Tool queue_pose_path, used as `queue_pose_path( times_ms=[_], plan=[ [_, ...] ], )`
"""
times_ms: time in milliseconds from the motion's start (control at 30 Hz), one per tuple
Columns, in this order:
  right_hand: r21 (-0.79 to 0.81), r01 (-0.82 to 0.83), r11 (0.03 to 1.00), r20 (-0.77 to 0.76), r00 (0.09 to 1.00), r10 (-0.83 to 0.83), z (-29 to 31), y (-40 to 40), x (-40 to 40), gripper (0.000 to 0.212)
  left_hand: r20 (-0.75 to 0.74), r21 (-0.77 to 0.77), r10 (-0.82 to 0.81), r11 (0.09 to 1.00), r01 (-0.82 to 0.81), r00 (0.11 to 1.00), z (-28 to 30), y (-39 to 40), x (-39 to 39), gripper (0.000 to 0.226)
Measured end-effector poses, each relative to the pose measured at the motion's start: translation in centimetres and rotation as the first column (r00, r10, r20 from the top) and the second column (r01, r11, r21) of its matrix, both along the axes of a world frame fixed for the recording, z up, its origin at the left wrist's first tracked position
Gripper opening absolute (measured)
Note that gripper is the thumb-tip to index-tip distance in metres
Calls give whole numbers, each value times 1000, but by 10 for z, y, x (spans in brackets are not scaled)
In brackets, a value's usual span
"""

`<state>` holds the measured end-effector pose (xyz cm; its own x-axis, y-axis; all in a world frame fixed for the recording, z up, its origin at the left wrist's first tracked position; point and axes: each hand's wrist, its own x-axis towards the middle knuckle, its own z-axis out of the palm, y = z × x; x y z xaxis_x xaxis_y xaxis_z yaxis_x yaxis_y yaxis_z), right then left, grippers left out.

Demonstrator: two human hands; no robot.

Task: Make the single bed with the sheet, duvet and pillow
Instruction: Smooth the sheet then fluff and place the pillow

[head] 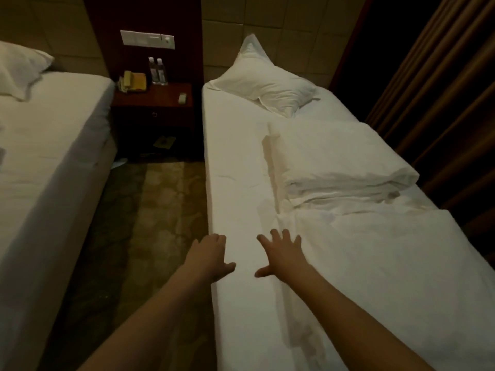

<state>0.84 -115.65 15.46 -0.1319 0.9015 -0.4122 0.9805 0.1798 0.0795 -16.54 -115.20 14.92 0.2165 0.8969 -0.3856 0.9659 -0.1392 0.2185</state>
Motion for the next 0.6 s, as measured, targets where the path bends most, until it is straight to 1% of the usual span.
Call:
queue_pose_path(
  times_ms=[67, 167, 300, 367, 467, 600],
  plan=[
    [29, 17, 999, 21, 1000, -17, 7, 16, -4, 87, 49, 34, 0, 999, -2, 999, 5, 19, -8, 66],
    [39, 34, 999, 57, 998, -36, 11, 38, -7, 85, 95, 37, -2, 999, -2, 996, 14, 49, -14, 70],
    [37, 83, 996, 112, 990, -87, 12, 82, 2, 87, 120, 77, -75, 995, 66, 990, 26, 109, -10, 70],
    [51, 115, 992, 128, 984, -121, 16, 118, 9, 87, 148, 96, -100, 992, 86, 984, 35, 150, -4, 73],
    [109, 174, 979, 126, 974, -188, 29, 196, 24, 88, 166, 135, -133, 985, 111, 977, 51, 231, 10, 74],
    [184, 231, 955, 109, 961, -253, 57, 299, 43, 85, 214, 132, -149, 984, 122, 965, 76, 332, 44, 75]
  ],
)
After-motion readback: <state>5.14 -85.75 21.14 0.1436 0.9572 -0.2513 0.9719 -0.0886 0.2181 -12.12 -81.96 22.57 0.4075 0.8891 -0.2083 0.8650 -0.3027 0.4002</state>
